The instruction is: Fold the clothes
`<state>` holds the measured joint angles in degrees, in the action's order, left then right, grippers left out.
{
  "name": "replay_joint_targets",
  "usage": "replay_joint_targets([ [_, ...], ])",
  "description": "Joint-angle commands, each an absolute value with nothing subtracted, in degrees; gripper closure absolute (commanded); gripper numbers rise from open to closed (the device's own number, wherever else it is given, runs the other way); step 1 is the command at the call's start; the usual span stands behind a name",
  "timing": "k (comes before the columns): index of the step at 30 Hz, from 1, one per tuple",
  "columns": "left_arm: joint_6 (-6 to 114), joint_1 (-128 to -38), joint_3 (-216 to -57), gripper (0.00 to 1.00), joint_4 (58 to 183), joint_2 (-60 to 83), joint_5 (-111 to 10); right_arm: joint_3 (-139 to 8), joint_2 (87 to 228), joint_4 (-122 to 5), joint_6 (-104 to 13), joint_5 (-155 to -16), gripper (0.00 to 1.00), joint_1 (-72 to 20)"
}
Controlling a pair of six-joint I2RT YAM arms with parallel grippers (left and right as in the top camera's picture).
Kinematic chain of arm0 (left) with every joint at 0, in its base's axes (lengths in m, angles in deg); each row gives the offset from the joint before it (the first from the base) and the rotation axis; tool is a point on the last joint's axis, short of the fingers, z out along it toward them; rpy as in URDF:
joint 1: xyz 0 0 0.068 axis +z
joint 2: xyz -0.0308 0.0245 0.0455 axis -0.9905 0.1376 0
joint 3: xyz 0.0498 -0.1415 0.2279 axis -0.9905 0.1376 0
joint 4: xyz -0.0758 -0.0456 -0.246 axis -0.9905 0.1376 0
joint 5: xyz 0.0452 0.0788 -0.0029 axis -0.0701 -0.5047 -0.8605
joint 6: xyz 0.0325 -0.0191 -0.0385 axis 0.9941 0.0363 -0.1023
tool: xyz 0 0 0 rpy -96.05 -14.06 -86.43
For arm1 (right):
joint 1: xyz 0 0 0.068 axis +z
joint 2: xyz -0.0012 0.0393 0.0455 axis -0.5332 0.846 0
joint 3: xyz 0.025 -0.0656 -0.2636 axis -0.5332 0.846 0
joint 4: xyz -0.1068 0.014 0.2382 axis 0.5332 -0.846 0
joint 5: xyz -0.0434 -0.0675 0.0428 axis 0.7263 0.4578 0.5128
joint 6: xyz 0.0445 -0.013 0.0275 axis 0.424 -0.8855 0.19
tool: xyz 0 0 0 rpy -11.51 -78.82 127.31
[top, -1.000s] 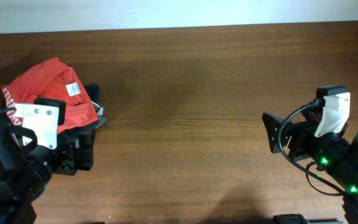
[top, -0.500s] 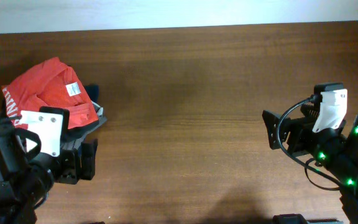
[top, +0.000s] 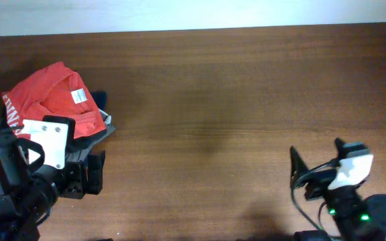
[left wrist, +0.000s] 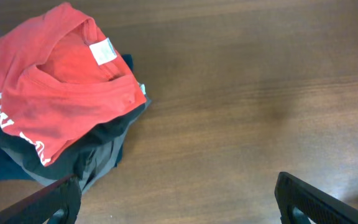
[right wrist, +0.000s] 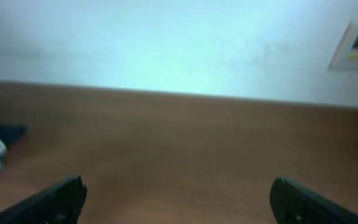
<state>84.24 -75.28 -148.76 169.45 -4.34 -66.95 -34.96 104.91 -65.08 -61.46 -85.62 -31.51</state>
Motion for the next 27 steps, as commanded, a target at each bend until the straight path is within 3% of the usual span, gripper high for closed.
replay_joint_targets([
  [1,83.74,-75.57,-148.85,0.01,169.52,-4.41,-67.32,-24.78,98.35,-62.70,-62.03,-85.38,0.01,-31.86],
  [7,83.74,-75.57,-148.85,0.01,169.52,-4.41,-67.32,-9.65,88.60,-57.76,-62.03,-89.57,0.01,-31.86],
  [14,83.72,-75.57,-148.85,0.01,169.52,-4.41,-67.32,0.44,87.18,-50.04,-61.83,-92.26,0.01,-31.86],
  [27,83.74,-75.57,-148.85,0.01,169.52,-4.41,-67.32,1.65,87.21,-48.34,-61.85,-92.20,0.01,-31.86],
])
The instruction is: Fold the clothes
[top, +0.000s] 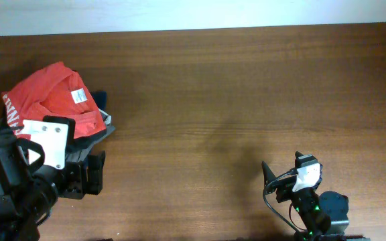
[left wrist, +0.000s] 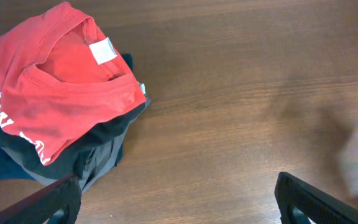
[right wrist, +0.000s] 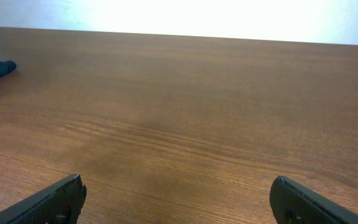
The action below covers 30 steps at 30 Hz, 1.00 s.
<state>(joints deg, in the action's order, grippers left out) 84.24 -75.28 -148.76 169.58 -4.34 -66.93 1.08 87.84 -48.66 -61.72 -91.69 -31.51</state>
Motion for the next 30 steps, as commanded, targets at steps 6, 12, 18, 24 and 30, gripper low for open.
replay_joint_targets([
  [6,83.74,-75.57,-148.85,0.01,169.52,-4.41,-67.32,1.65,87.21,-48.36,-61.85,-92.20,0.01,-31.86],
  [12,83.74,-75.57,-148.85,0.01,169.52,-4.41,-67.32,1.65,87.21,-48.36,-61.85,-92.20,0.01,-31.86],
  [18,83.74,-75.57,-148.85,0.01,169.52,-4.41,-67.34,1.65,87.21,-48.36,-61.85,-92.20,0.01,-31.86],
  [24,85.25,-75.54,-145.13,0.01,160.53,-7.38,-68.74,1.65,87.21,-48.36,-61.85,-92.20,0.01,-31.86],
  [30,85.25,-75.54,-124.63,0.01,140.34,-18.85,-66.16,1.65,87.21,-48.36,-61.85,-92.20,0.01,-31.86],
])
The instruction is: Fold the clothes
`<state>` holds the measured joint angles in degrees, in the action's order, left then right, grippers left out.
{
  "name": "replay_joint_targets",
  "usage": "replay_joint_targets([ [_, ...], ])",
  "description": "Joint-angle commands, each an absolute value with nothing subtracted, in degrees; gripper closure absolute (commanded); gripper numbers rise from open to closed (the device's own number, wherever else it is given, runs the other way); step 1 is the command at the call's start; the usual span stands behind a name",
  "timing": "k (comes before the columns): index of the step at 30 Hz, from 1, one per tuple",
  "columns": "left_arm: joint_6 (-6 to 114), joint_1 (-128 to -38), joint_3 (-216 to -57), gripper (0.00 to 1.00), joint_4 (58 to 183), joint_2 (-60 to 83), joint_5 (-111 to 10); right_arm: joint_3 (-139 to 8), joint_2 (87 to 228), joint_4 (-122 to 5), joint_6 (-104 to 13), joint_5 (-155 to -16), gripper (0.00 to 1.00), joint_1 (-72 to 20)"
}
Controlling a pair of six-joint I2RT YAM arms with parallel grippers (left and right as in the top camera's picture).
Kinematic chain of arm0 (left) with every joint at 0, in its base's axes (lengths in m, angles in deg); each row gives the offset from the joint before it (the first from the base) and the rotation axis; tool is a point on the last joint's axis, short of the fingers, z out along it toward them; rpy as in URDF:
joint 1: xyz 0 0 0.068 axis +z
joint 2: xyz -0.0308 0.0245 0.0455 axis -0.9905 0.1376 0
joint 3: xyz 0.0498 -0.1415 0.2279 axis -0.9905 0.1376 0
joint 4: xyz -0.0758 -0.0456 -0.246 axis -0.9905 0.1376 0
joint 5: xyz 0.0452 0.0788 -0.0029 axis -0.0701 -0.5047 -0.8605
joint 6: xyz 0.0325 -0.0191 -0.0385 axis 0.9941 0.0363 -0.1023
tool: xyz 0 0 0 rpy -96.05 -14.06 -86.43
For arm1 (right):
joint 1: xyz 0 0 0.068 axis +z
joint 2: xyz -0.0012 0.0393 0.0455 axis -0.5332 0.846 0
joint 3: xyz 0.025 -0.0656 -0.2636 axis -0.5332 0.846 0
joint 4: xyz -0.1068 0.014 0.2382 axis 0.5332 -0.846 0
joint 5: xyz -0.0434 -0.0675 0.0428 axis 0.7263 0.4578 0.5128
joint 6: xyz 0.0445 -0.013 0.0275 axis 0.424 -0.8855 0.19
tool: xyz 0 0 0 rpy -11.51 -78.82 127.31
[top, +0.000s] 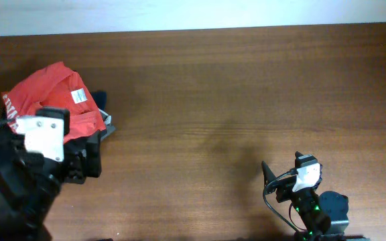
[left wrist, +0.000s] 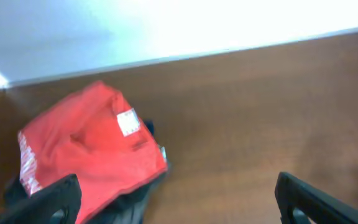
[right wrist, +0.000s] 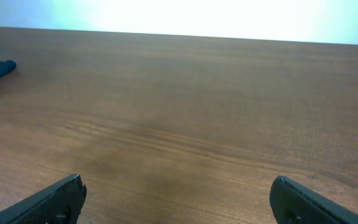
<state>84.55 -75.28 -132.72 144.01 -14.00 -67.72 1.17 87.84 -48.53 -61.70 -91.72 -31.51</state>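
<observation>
A crumpled red T-shirt (top: 49, 97) with a white neck label tops a pile of dark garments (top: 102, 100) at the table's far left. In the left wrist view the red T-shirt (left wrist: 89, 143) fills the lower left, with dark cloth (left wrist: 135, 200) under its edge. My left gripper (top: 91, 159) sits just in front of the pile, open and holding nothing; its fingers (left wrist: 55, 199) stand wide apart. Near the front edge at the right, my right gripper (top: 281, 182) is also open and empty, its fingers (right wrist: 58, 198) spread over bare wood.
The brown wooden table (top: 233, 87) stretches bare between the pile and the right arm. A pale wall runs behind its far edge. A tip of dark cloth shows at the far left of the right wrist view.
My left arm has shifted toward the pile and its wrist has tilted up, so its camera now takes in the wall beyond the clothes. The right arm has not moved.
At first my right arm stood raised at the right, its camera facing the wall, and my left gripper hung open beside the pile. Then the right arm was lower, near the front edge. Now the left wrist is tilted up; the clothes lie unchanged.
</observation>
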Motion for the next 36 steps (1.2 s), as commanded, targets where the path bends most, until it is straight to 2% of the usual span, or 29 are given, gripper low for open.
replay_joint_targets([
  [1,85.25,-75.54,-121.02,0.01,137.52,-20.95,-65.66,1.65,87.21,-48.36,-61.85,-92.20,0.01,-31.86],
  [9,85.23,-75.57,-93.02,0.01,120.95,-40.10,-62.62,1.65,87.21,-48.36,-61.85,-92.20,0.01,-31.86],
  [20,85.20,-75.81,-69.99,0.01,113.19,-59.35,-58.19,1.65,87.21,-48.36,-61.85,-92.22,0.01,-31.86],
  [36,85.23,-77.97,-61.27,0.01,99.36,-59.38,-58.25,1.65,87.21,-48.36,-61.85,-92.20,0.01,-31.86],
])
